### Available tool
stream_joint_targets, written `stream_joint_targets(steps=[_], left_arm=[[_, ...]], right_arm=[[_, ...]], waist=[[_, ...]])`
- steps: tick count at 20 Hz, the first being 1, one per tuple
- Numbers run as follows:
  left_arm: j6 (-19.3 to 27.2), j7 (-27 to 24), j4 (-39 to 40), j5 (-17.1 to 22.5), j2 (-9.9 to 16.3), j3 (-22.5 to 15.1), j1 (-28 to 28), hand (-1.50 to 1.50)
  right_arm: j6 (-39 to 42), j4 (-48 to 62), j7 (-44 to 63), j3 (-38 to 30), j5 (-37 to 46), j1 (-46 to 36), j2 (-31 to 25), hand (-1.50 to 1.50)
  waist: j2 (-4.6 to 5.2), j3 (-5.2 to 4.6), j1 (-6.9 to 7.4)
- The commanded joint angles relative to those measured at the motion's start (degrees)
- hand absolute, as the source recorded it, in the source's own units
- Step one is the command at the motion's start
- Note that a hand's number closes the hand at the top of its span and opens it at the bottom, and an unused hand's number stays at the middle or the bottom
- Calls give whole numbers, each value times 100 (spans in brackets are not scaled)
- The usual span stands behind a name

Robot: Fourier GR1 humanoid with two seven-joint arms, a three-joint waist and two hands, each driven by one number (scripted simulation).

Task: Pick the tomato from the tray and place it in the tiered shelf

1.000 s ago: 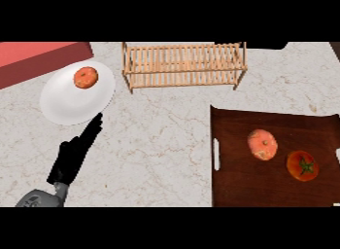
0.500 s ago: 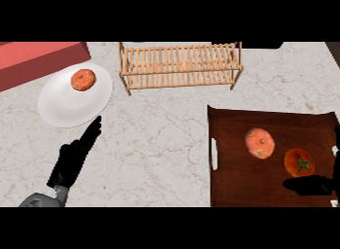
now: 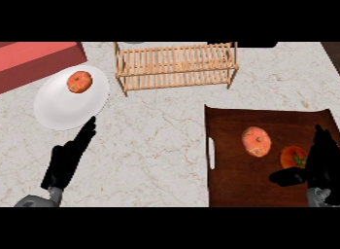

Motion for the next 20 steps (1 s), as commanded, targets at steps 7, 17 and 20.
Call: stream_joint_targets(steps=[7, 17, 20], left_arm=[[-167, 292, -275, -66, -21, 209, 46, 0], [-172, 86, -55, -420, -373, 334, 195, 0], [-433, -97, 411, -431, -459, 566, -82, 0]], right_arm=[[715, 434, 707, -372, 405, -366, 565, -150], [288, 1009, -197, -742, 886, 178, 936, -150], [680, 1035, -68, -823, 974, -189, 1103, -150]], waist=[[-6, 3, -31], [-5, 5, -44], [-1, 3, -54]])
